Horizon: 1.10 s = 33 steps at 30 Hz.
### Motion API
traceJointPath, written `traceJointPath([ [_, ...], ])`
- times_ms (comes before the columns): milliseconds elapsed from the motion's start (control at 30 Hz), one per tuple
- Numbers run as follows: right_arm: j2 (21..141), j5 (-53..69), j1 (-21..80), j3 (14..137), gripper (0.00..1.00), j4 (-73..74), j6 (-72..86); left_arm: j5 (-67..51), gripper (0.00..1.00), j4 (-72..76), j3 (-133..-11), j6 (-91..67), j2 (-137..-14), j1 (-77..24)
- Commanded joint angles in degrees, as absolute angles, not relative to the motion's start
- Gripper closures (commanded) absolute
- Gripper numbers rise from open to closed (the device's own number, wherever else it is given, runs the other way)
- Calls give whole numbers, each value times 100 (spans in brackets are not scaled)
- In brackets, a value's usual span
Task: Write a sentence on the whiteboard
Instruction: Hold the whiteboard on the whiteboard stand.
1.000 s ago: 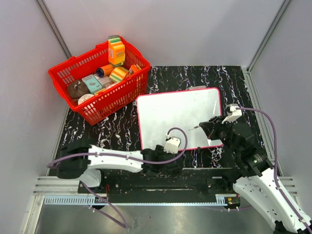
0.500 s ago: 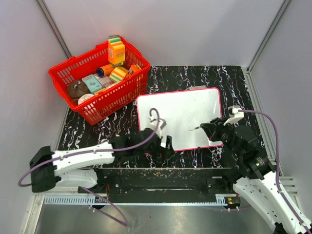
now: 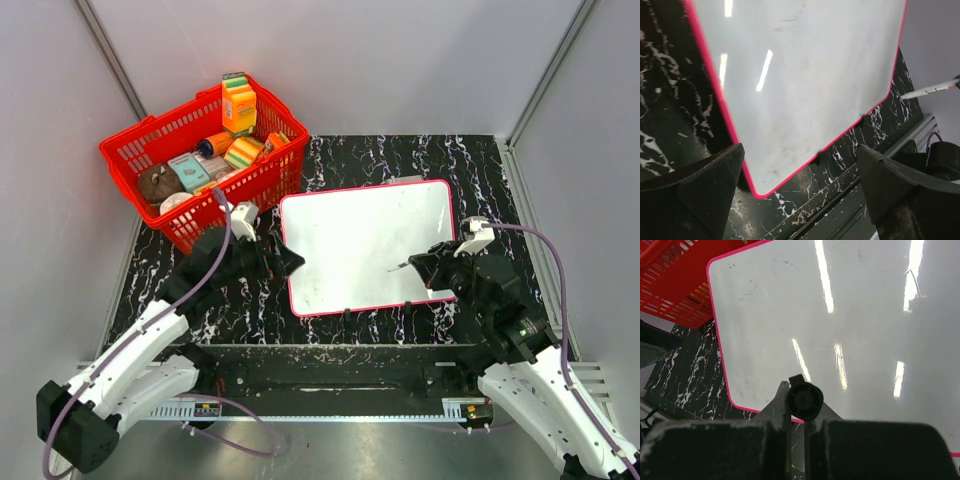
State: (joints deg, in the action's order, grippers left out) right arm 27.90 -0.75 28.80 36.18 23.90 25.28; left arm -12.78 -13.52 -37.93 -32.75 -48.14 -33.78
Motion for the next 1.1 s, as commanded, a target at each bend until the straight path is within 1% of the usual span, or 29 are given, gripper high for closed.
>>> traceJointPath([
  [0, 2777, -17, 2839, 3647, 100, 2241, 2531, -2003, 1, -1284, -3543, -3103, -4623, -2629],
  [133, 2760, -9, 2848, 3665, 100, 2259, 2584, -2564, 1, -959, -3174, -3138, -4798, -1901],
  [267, 2760, 193, 2848, 3621, 100, 2145, 2619, -3084, 1, -660, -2997, -3164, -5071, -1460],
  [367, 2803, 316, 2848, 3595, 100, 1987, 2619, -3217, 1, -440, -2936, -3225, -5115, -1398],
  [633, 3190, 641, 2848, 3744, 100, 1670, 2549, -3129, 1, -18, -2778, -3164, -5176, -1389],
  [733, 3278, 729, 2848, 3692, 100, 1521, 2575, -3164, 2, 535, -2690, -3208, -5334, -1380],
  [867, 3305, 817, 2848, 3665, 100, 1433, 2593, -3304, 3, 1114, -2724, -3173, -5651, -1362],
  [1000, 3340, 896, 2848, 3639, 100, 1363, 2619, -3428, 9, 1537, -2874, -3006, -6177, -1345],
  [1067, 3401, 984, 2848, 3630, 100, 1336, 2637, -3472, 10, 1739, -2970, -2910, -6362, -1345],
])
